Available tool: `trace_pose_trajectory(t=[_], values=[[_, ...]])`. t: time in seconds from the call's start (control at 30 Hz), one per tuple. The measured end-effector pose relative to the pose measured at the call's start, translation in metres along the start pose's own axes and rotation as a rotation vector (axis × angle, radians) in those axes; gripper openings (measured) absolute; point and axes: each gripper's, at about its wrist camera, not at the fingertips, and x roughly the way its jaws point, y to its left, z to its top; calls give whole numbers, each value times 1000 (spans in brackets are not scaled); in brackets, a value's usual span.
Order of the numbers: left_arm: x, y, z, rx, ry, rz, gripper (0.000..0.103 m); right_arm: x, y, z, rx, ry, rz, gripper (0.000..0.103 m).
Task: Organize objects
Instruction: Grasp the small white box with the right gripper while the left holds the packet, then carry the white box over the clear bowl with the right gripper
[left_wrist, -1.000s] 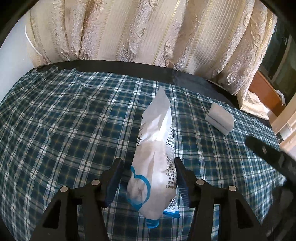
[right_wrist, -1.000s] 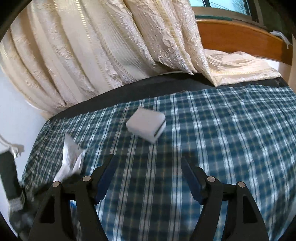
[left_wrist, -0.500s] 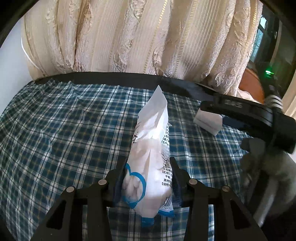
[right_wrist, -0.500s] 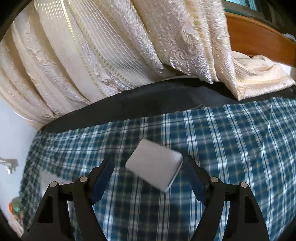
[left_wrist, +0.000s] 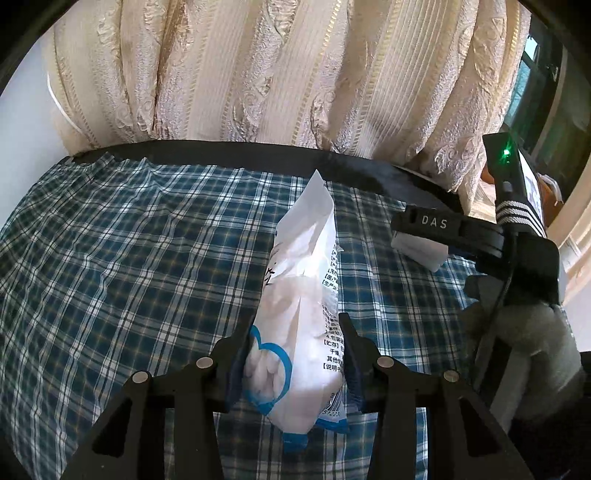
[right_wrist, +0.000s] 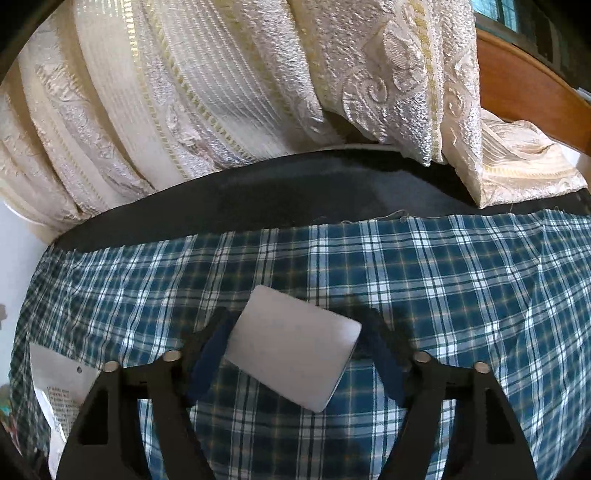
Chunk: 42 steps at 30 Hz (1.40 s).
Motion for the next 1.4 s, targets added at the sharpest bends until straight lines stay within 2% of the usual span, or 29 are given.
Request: trace_pose_trajectory(t=[0.17,0.53,1.03,1.4], values=[[-2,1,1,1,0,-4,47,-15,7,-6,-43,-22,0,66],[-10,-3,-2,15,-20,-30,47,-63,1,-32,-40,-43,28,66],[-26,-24,-10,63,-42,-104,47,-145,-27,-77,22,-109,38,66],[-33,-38,-19,105,-47,-133,47,-200,-57,-108,55,-167,-13,66]])
